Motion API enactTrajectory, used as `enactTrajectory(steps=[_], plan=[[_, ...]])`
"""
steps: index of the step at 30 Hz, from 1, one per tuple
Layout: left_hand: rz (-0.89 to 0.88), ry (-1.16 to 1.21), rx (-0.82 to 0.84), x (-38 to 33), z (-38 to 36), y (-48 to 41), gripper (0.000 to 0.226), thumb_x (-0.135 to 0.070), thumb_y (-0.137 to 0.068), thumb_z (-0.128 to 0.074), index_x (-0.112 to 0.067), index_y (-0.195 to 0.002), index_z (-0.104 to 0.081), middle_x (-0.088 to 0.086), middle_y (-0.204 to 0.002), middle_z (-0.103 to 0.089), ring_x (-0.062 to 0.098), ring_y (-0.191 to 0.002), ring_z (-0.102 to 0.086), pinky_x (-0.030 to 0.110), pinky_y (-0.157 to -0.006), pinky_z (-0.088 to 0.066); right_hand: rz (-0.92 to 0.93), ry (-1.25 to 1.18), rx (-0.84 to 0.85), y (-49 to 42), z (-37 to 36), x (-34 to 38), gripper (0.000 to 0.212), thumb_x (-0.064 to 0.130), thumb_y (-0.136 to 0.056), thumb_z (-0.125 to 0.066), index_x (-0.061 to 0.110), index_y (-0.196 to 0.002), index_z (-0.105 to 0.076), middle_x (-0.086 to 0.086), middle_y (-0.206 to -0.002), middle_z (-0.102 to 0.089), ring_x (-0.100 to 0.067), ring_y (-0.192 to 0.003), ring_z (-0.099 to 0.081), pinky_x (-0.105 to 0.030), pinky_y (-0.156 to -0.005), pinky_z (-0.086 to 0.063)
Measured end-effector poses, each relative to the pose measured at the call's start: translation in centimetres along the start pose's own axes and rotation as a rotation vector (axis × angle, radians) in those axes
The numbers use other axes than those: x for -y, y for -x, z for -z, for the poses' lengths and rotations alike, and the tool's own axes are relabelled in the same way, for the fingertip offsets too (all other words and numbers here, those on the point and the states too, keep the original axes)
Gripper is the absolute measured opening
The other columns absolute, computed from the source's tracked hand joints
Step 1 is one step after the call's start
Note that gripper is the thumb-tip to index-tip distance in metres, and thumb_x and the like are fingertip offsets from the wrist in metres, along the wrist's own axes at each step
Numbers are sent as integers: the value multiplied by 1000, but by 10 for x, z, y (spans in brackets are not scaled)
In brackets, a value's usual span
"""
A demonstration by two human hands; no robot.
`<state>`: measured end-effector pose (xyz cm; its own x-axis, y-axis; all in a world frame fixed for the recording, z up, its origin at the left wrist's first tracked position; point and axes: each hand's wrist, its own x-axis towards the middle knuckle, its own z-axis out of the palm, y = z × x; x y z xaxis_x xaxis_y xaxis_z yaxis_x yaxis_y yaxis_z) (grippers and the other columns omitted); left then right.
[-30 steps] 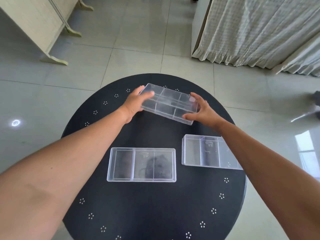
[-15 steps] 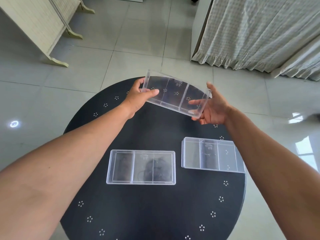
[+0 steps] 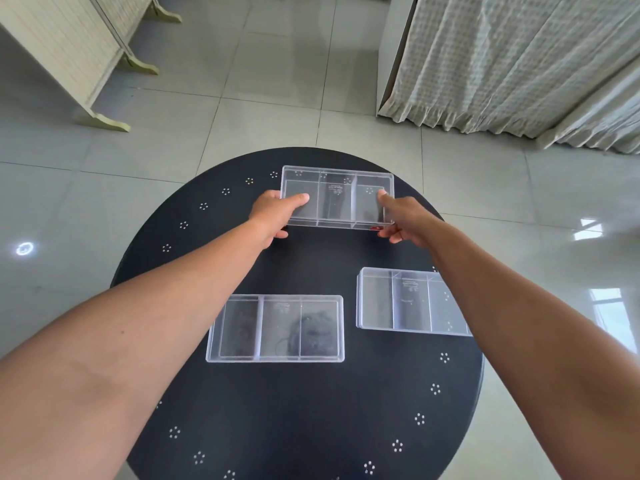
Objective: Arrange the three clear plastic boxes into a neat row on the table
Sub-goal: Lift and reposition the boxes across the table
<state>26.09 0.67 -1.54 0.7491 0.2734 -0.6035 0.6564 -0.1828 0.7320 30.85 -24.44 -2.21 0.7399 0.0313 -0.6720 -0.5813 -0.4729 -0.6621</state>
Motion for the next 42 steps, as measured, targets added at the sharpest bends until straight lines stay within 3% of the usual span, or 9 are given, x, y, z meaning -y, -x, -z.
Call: enactTrajectory(steps=[5, 12, 17, 21, 25, 29, 36, 40, 42], plan=[[15, -24, -22, 9, -9, -1, 46, -49, -80, -68, -25, -117, -57, -4, -116, -59, 19, -101, -56, 34, -85, -52, -10, 10, -53, 4, -5, -5, 57, 50, -100, -43, 3, -129, -54, -3, -87, -51, -16, -57, -62, -26, -47, -46], [-2, 3, -10, 10, -15, 1, 44, -42, -80, -65, -27, -122, -62, 0, -128, -63, 21, -109, -60, 34, -92, -48, -11, 18, -105, 8, -9, -6, 45, 42, -99, -42, 7, -125, -56, -6, -85, -57, -19, -61, -61, -28, -49, -50], [16, -25, -17, 5, -9, 18, 81, -39, -81, -65, -22, -153, -30, 5, -153, -42, 30, -136, -46, 45, -112, -39, 17, 103, -211, 23, -4, -10, 61, 42, -92, -48, 19, -148, -38, -12, -131, -54, -27, -92, -65, -35, -65, -53], [-84, -39, -106, 9, 2, 43, 66, -30, -87, -62, -19, -149, -40, 1, -155, -41, 23, -136, -46, 35, -106, -38, 114, 169, -361, 54, -2, -13, 63, 34, -95, -48, 22, -153, -29, -15, -152, -31, -35, -113, -59, -48, -97, -49], [-160, -12, -166, 21, 18, 80, 52, -28, -88, -62, -22, -139, -54, -1, -134, -59, 17, -121, -56, 30, -100, -42, 288, 142, -393, 100, -18, -23, 51, 20, -95, -47, 21, -146, -41, -10, -135, -48, -25, -94, -61, -35, -86, -47], [-200, -8, -252, 47, 36, 121, 44, -27, -87, -61, -23, -130, -61, -4, -115, -64, 15, -112, -60, 27, -97, -44, 415, 170, -260, 141, -48, -47, 43, 16, -92, -44, 18, -133, -56, -9, -101, -65, -20, -84, -59, -38, -89, -51], [-52, -75, -378, 113, 60, 169, 54, -30, -86, -61, -25, -139, -52, 8, -143, -51, 24, -127, -54, 33, -102, -41, 394, 378, -99, 184, -89, -88, 48, 16, -92, -46, 13, -139, -51, -12, -118, -66, -31, -106, -63, -36, -89, -47], [71, -37, -293, 145, 65, 181, 66, -29, -93, -58, -16, -152, -32, 5, -158, -34, 25, -141, -40, 36, -110, -34, 339, 401, -26, 197, -105, -99, 35, 11, -90, -42, 4, -124, -50, -16, -92, -68, -38, -91, -61, -36, -73, -44], [87, -26, -247, 156, 64, 183, 57, -28, -95, -56, -13, -147, -40, 3, -151, -43, 24, -134, -46, 31, -102, -37, 301, 394, -14, 199, -110, -99, 14, 12, -92, -42, 5, -102, -49, -9, -75, -59, -35, -80, -55, -34, -66, -39]])
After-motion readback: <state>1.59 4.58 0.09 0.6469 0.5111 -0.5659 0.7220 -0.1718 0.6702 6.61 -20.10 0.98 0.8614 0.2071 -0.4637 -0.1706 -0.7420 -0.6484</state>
